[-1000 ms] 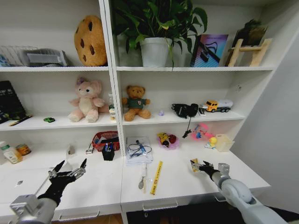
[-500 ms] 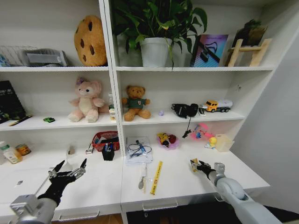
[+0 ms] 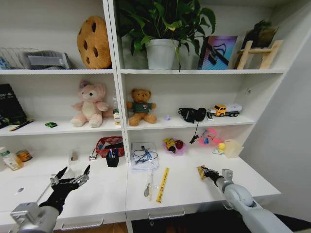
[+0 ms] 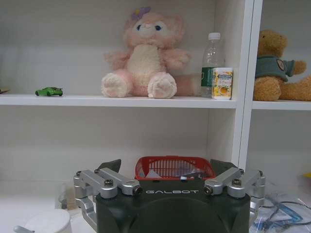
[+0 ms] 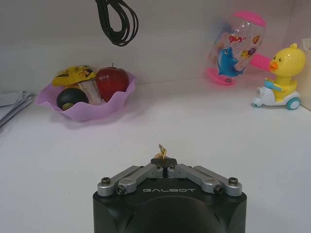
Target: Organize the objects on the table.
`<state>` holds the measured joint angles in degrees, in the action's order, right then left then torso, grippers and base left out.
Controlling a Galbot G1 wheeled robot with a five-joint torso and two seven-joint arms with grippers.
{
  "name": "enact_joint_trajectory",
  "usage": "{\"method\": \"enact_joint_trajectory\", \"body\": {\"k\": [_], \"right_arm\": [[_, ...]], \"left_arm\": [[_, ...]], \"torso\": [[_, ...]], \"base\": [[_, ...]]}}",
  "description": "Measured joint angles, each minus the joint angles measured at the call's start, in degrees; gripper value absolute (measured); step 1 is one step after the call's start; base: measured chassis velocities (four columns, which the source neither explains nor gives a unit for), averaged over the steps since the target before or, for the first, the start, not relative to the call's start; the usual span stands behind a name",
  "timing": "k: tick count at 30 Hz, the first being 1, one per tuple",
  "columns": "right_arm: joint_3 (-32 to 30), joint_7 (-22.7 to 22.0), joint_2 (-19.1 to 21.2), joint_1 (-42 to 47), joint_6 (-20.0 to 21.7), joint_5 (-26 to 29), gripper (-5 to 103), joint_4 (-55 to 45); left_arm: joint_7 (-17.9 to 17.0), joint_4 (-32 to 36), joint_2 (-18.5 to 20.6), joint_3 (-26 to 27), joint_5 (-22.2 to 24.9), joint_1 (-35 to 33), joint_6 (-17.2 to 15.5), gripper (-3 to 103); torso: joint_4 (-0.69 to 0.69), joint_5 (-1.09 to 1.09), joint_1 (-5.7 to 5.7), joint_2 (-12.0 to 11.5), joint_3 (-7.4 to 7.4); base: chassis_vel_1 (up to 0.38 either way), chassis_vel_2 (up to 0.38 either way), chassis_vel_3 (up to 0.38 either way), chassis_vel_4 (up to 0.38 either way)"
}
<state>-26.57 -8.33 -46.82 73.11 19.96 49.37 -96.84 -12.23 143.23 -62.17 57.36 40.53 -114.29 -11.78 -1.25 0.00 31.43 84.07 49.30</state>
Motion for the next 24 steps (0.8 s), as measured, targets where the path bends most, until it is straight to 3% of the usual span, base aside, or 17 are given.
{"method": "enact_joint_trajectory", "body": {"k": [5, 7, 13, 17, 18, 20, 22, 24], "right_arm": [[-1.0, 2.1, 0.5, 0.2, -0.5, 0.3, 0, -1.6], [-1.4, 6.9, 1.2, -1.2, -1.2, 1.1, 0, -3.4], [0.3, 12.9, 2.2, -5.9, -1.6, 2.8, 0, -3.9], [10.5, 15.5, 0.5, -18.9, -2.8, 2.9, 0, 3.3], [10.5, 15.5, 0.5, -18.9, -2.8, 2.9, 0, 3.3], [17.4, 15.7, -2.5, -27.9, -3.6, 1.0, 0, 10.9], [20.2, 16.4, -4.5, -32.2, -5.0, -1.4, 0, 15.5], [21.3, 16.7, -5.5, -33.9, -5.7, -2.3, 0, 17.7]], "left_arm": [[0.0, 0.0, 0.0, 0.0, 0.0, 0.0, 0.0, 100], [0.0, 0.0, 0.0, 0.0, 0.0, 0.0, 0.0, 100], [0.0, 0.0, 0.0, 0.0, 0.0, 0.0, 0.0, 100], [0.0, 0.0, 0.0, 0.0, 0.0, 0.0, 0.0, 100], [0.0, 0.0, 0.0, 0.0, 0.0, 0.0, 0.0, 100], [0.0, 0.0, 0.0, 0.0, 0.0, 0.0, 0.0, 100], [0.0, 0.0, 0.0, 0.0, 0.0, 0.0, 0.0, 100], [0.0, 0.0, 0.0, 0.0, 0.0, 0.0, 0.0, 100]], "torso": [[-0.01, 0.00, 0.00, 0.0, 0.00], [-0.02, 0.00, 0.00, 0.0, 0.00], [0.00, -0.02, -0.01, 0.0, -0.01], [0.03, 0.02, 0.00, 0.0, 0.00], [0.03, 0.02, 0.00, 0.0, 0.00], [0.02, 0.03, 0.01, 0.0, 0.01], [0.01, -0.05, 0.00, 0.0, 0.00], [-0.02, 0.00, 0.00, 0.0, 0.01]], "base": [[0.000, 0.000, 0.000, 0.000], [0.000, 0.000, 0.000, 0.000], [0.000, 0.000, 0.000, 0.000], [0.000, 0.000, 0.000, 0.000], [0.000, 0.000, 0.000, 0.000], [0.000, 0.000, 0.000, 0.000], [0.000, 0.000, 0.000, 0.000], [0.000, 0.000, 0.000, 0.000]]}}
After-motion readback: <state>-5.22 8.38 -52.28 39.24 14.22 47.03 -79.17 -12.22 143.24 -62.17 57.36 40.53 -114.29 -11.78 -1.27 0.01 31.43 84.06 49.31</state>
